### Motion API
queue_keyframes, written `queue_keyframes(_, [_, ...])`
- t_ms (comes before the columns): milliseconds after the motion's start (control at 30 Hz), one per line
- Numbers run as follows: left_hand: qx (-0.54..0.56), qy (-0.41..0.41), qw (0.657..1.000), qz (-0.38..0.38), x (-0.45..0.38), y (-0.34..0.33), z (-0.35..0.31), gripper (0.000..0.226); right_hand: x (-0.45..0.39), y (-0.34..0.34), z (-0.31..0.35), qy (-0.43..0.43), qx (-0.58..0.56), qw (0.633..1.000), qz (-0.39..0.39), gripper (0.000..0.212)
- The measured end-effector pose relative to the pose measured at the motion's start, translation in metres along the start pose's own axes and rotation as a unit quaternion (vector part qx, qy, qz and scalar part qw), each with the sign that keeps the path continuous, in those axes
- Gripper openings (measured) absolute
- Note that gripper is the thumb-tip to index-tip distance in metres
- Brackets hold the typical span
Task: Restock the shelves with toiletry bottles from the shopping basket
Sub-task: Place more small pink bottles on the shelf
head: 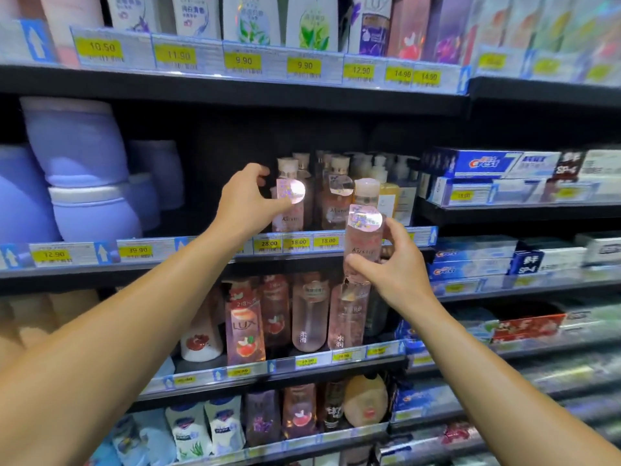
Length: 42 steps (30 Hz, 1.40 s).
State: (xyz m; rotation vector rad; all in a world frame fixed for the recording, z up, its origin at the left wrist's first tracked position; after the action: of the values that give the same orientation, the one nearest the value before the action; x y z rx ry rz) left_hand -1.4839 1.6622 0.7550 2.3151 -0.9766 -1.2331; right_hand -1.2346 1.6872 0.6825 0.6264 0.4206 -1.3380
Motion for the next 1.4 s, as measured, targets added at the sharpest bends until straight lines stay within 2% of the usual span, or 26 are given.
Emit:
queue_keyframes(67, [-0.013, 0.005, 0.999, 0.040, -0.001, -0.009, 0.002, 0.070, -0.003, 0.001, -0.002, 0.003, 0.003, 1.000, 0.002, 0.059])
queue_keyframes(133, [-0.003, 0.006, 0.998, 0.060, -0.001, -0.017, 0.004, 0.063, -0.007, -0.001, -0.004, 0.003, 0.001, 1.000, 0.009, 0.061])
queue_keyframes(333, [-0.017, 0.005, 0.998, 0.052, -0.010, -0.033, 0.001, 0.060, -0.017, -0.005, -0.010, 0.008, -0.005, 1.000, 0.020, 0.064])
queue_keyframes(500, [-0.048, 0.016, 0.997, 0.057, -0.021, -0.046, -0.006, 0.047, -0.022, -0.004, -0.015, 0.012, -0.005, 0.999, 0.030, 0.064])
queue_keyframes(733, [-0.061, 0.041, 0.994, 0.077, -0.031, -0.056, -0.009, 0.048, -0.025, -0.003, -0.018, 0.014, -0.007, 0.999, 0.034, 0.061])
queue_keyframes(933, [-0.081, 0.036, 0.994, 0.070, -0.035, -0.060, -0.009, 0.069, -0.024, -0.003, -0.022, 0.014, -0.006, 0.999, 0.037, 0.063])
queue_keyframes(1400, [-0.091, 0.036, 0.992, 0.077, -0.044, -0.066, -0.006, 0.065, -0.021, -0.011, -0.025, 0.021, -0.024, 0.998, 0.060, 0.064])
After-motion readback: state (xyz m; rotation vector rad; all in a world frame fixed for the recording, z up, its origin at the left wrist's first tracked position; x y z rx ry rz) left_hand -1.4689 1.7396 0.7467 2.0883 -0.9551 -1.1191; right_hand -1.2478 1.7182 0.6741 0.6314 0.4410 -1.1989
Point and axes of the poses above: each hand's wrist, its own x-axis away from the middle knuckle, its own y-axis out of the back of the hand, z = x × y, the point moved 4 cm from there along -x, towards the middle knuckle, and after that the axes turned 8 degrees about -x, right-handed, at the moved point
